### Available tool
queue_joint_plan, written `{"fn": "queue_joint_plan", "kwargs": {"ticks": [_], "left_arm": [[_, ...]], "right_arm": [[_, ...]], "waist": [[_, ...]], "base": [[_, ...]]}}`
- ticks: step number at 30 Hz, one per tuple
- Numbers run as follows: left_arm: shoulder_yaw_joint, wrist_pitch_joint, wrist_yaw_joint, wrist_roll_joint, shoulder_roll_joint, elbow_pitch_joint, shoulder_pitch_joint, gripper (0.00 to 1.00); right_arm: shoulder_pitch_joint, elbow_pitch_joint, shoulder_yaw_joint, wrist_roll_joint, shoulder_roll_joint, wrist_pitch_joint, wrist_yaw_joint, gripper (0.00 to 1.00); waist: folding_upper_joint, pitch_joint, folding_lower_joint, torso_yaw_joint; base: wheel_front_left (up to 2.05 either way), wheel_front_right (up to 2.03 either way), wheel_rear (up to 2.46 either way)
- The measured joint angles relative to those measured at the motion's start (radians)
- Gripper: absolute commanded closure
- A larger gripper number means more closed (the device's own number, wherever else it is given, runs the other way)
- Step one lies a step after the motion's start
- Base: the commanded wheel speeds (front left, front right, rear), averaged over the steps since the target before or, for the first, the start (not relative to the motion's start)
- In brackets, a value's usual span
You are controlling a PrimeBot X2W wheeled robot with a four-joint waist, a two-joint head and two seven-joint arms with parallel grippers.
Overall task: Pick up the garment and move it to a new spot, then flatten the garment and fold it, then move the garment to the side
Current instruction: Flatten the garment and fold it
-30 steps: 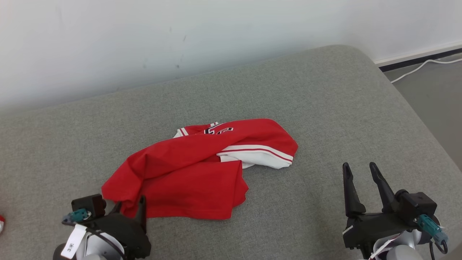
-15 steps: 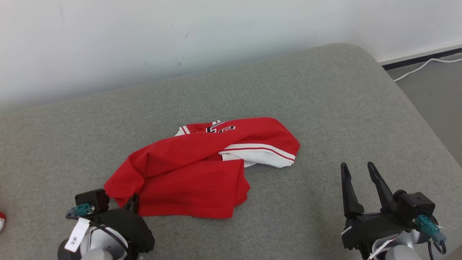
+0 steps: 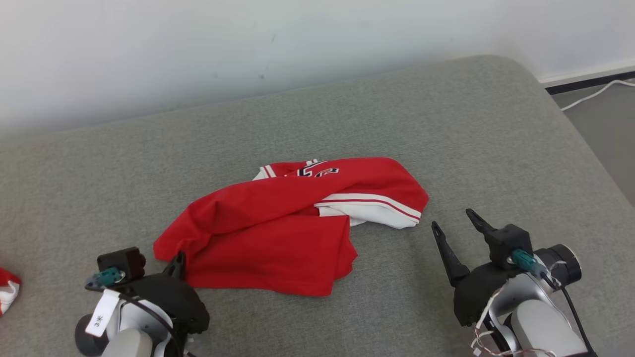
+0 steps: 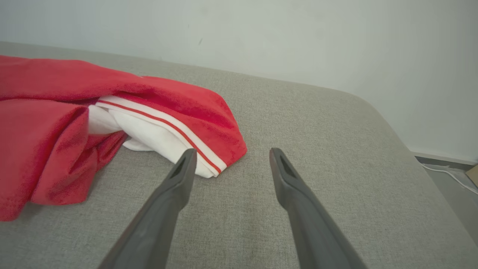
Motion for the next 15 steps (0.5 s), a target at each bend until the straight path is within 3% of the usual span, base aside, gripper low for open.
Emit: {"fn": "queue_joint_plan", "kwargs": {"ticks": [5, 15], "left_arm": [[-0.019, -0.004, 0.000, 0.000, -0.013, 0.006, -0.025, 1.00], [-0.028, -0.010, -0.002, 0.000, -0.022, 0.018, -0.042, 1.00]], "right_arm": [[-0.059, 0.094, 0.042, -0.030, -0.013, 0.090, 0.018, 0.00], [-0.189, 0.238, 0.092, -0.045, 0.021, 0.198, 0.051, 0.00]], "waist": [[0.0000, 0.004, 0.0000, 0.024], [0.0000, 0.023, 0.0000, 0.063]], "base": [[0.00, 0.00, 0.00], [0.00, 0.00, 0.00]]}}
